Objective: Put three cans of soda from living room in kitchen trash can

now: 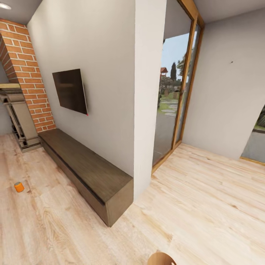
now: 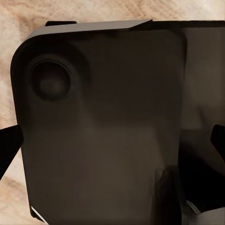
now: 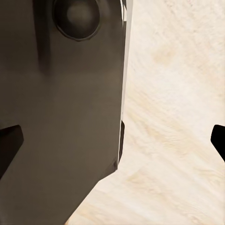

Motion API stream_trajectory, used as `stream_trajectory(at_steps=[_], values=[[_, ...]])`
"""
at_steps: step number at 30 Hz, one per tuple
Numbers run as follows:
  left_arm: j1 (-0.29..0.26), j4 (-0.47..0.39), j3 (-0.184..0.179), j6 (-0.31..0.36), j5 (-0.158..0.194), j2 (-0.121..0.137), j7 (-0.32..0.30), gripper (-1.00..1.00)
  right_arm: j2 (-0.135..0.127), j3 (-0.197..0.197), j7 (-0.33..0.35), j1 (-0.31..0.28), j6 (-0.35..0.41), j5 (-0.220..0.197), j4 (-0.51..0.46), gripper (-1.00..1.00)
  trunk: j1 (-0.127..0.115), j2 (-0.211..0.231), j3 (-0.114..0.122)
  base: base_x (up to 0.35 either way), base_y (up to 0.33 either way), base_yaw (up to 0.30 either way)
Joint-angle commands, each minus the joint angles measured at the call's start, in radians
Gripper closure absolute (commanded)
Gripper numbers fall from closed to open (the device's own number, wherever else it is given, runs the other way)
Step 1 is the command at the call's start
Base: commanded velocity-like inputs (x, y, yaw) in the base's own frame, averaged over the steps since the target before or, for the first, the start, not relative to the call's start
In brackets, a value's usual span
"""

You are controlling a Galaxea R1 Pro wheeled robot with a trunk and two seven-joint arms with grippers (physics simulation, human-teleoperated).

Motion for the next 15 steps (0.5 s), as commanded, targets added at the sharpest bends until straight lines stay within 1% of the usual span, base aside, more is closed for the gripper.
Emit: stream_trajectory(at_steps=[1, 15], values=[[0.0, 0.0, 0.0, 0.0, 0.0, 0.0, 0.0, -1.0, 0.0, 0.0, 0.0, 0.0, 0.0, 0.0, 0.0, -1.0, 0.0, 0.0, 0.0, 0.0, 0.0, 0.024], [0.0, 0.0, 0.0, 0.001, 0.0, 0.0, -0.002, -1.0, -0.002, 0.0, 0.0, 0.0, -0.001, -0.003, -0.005, -1.0, 0.0, 0.0, -0.002, 0.0, 0.0, 0.004]])
